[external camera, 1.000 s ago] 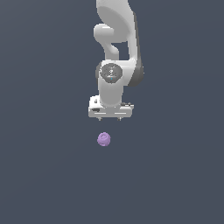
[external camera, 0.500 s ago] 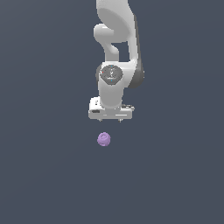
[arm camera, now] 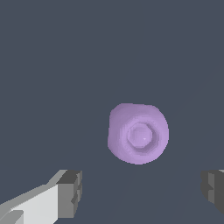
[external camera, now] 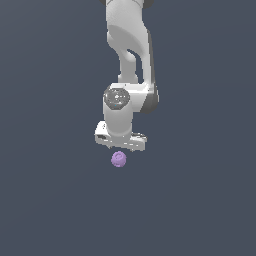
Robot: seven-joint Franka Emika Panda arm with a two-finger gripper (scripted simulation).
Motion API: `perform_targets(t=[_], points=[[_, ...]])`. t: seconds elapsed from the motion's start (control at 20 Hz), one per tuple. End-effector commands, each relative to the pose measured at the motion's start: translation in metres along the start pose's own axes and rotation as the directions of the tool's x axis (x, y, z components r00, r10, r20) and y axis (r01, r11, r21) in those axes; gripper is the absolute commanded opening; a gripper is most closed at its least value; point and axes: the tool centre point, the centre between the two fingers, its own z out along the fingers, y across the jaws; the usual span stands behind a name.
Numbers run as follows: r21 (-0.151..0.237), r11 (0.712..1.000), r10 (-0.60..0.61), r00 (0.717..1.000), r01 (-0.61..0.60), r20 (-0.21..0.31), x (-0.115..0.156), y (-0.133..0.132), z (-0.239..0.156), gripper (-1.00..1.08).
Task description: Pick up the object and move it to a goal position.
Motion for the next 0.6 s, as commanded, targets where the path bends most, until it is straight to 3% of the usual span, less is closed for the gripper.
perform_targets(t=[0.0, 0.55], points=[[0.006, 0.999, 0.041, 0.999, -0.041, -0.015, 0.011, 0.004, 0.006, 1.00], [0.011, 0.997, 0.080, 0.996, -0.080, -0.028, 0.020, 0.008, 0.016, 1.00]])
